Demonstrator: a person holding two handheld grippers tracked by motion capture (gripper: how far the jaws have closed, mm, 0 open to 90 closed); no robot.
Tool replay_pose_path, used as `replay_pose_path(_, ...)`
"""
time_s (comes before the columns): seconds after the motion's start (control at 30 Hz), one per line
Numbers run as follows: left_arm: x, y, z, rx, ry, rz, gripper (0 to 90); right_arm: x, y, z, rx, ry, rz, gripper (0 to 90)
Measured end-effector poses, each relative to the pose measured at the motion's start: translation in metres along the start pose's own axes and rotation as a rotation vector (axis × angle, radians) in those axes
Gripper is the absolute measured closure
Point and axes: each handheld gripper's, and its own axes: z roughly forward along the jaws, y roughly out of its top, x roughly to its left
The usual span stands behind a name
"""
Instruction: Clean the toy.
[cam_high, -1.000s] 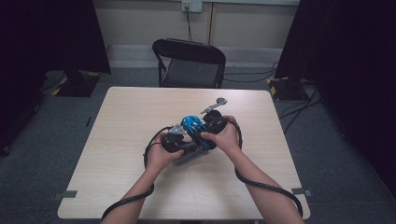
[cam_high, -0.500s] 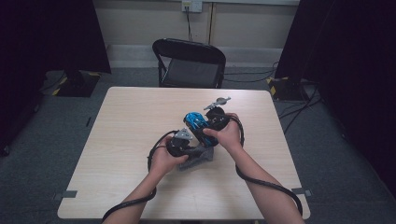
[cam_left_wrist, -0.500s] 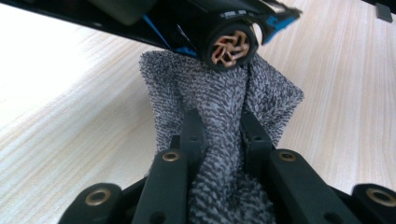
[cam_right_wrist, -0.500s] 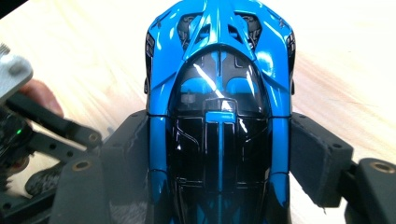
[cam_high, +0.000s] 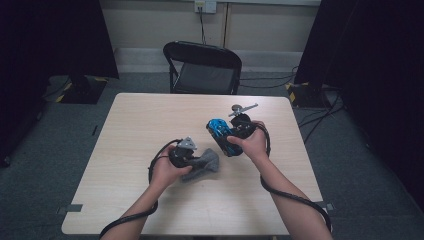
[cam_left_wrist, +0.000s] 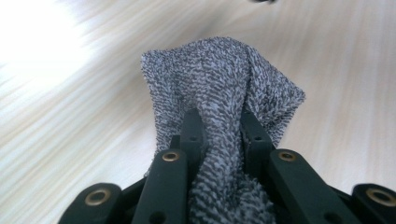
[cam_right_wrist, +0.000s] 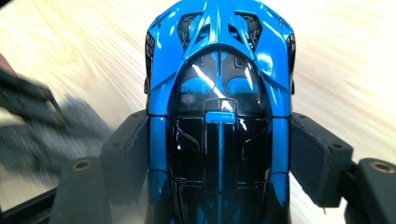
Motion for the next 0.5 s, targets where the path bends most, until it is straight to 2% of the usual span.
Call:
replay_pose_path(0.1, 0.007, -0.004, -0.008, 0.003, 0.019, -0.009, 75.5, -0.009, -0.008, -0.003, 0.009, -0.016, 0.014, 28.4)
replay_pose_path(0.17, 0.02, -0.01, -0.022, -0.01, 0.057, -0.032, 75.5, -0.016, -0.013, -0.006, 0.014, -0.025, 0.024, 28.4)
replay_pose_path(0.3, 0.029, -0.014, -0.032, -0.009, 0.09, -0.045, 75.5, -0.024, -0.021, -0.009, 0.018, -0.037, 0.038, 28.4)
replay_pose_path(0.33, 0.035, -0.017, -0.039, -0.009, 0.109, -0.056, 75.5, -0.03, -0.027, -0.012, 0.027, -0.045, 0.047, 28.4)
replay_pose_path(0.5, 0.046, -0.021, -0.052, -0.034, 0.143, -0.083, 75.6, -0.042, -0.037, -0.019, 0.037, -0.065, 0.062, 28.4)
